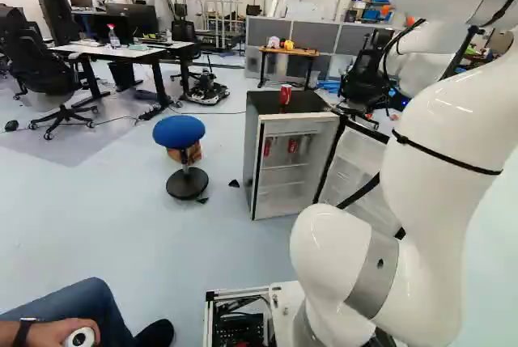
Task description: Grab a drink from the fridge
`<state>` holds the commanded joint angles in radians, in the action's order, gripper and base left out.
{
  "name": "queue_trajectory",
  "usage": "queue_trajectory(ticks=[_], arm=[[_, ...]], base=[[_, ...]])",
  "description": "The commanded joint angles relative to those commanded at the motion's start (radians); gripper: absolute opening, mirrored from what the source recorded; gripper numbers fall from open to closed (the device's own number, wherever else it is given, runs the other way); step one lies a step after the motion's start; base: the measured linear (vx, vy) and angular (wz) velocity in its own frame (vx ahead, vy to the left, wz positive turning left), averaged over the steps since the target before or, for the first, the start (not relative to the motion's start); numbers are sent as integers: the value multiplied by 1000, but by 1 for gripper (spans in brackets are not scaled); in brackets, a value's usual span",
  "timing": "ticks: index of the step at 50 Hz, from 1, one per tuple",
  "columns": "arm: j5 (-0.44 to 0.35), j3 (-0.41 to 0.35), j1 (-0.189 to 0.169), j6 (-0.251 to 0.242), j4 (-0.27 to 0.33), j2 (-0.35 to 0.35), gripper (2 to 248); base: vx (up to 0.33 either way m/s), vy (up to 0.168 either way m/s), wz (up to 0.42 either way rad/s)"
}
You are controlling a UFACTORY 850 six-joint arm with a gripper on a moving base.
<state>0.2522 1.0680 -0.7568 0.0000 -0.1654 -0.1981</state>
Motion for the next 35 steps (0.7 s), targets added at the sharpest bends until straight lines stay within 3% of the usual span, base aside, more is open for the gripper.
queue_trajectory(ticks=[35], arm=[[74,189,-45,0,0,-160,247]], base=[[0,0,0]])
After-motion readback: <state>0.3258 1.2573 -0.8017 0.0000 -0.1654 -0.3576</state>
